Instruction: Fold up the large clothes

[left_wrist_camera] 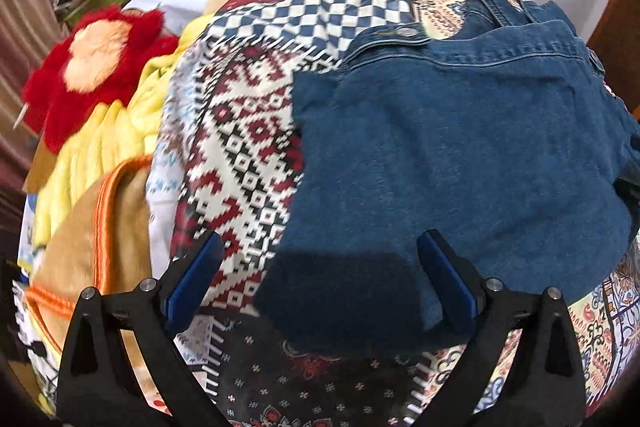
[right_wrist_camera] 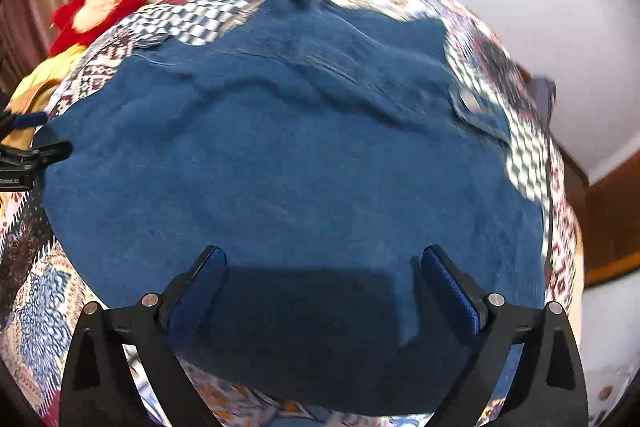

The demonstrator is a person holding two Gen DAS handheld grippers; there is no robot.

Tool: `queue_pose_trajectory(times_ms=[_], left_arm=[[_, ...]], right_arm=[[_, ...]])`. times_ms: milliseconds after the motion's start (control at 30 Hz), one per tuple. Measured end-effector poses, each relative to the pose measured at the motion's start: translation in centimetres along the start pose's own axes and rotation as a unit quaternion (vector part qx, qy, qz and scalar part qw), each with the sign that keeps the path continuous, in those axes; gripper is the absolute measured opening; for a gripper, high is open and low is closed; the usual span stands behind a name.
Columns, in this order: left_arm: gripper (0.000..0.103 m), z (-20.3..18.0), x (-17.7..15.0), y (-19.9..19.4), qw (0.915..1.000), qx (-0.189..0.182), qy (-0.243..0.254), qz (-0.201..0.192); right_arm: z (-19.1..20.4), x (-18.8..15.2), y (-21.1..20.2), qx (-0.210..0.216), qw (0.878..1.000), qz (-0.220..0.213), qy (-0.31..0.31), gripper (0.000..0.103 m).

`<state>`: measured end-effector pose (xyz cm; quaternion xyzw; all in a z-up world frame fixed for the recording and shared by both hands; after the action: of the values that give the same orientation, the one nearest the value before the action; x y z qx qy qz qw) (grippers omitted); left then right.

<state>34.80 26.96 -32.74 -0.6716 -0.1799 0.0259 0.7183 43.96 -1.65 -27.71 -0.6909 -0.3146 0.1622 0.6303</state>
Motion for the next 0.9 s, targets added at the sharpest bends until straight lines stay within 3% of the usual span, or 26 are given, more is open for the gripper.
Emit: queue_pose_trajectory(times_ms=[233,467,567,700,900], left_arm=[[0.099,3.3,-1.2,-0.3,0.9985,0.044,-0.033,0.001],[0.099,5.0,-2.5,-0.8,0.9979,0.017,-0.063,-0.005],[0.099,4.9,-2.5,-1.2,0.9974,0.033,-0.063,-0.011],[0.099,5.2,-2.2,-2.9,0.9950,0.066,-0.069,-0.031],[0.099,5.4,-2.3,-6.5,0.9918,0.013,-0.105,-0.071]], right_arm=[[-6.0,-3.5,-0.2,0.041,0.997,-0.001,0.072,0.098],[-11.3,-6.8,-1.1,-0.030,0.992,0.002,0.125,0.098],[-13.2,-8.0,-1.6,-0.010,0.988,0.002,0.157,0.098],[-14.1,-8.8,-2.6,-0.027,0.985,0.001,0.171,0.098],[-11.7,-7.3,-6.3,-0.049,0.988,-0.042,0.138,0.098]])
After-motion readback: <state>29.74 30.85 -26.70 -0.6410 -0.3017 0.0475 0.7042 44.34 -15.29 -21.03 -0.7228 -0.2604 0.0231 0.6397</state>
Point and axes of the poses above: each gripper's, at about its wrist camera, not at the fingertips, and y roughly the way its jaws point, z to its left, x to its top, the point moved 6 cm from there along y, roughly the way its jaws point, and after that the axes turned 15 degrees about z, right-handed, at the moved point
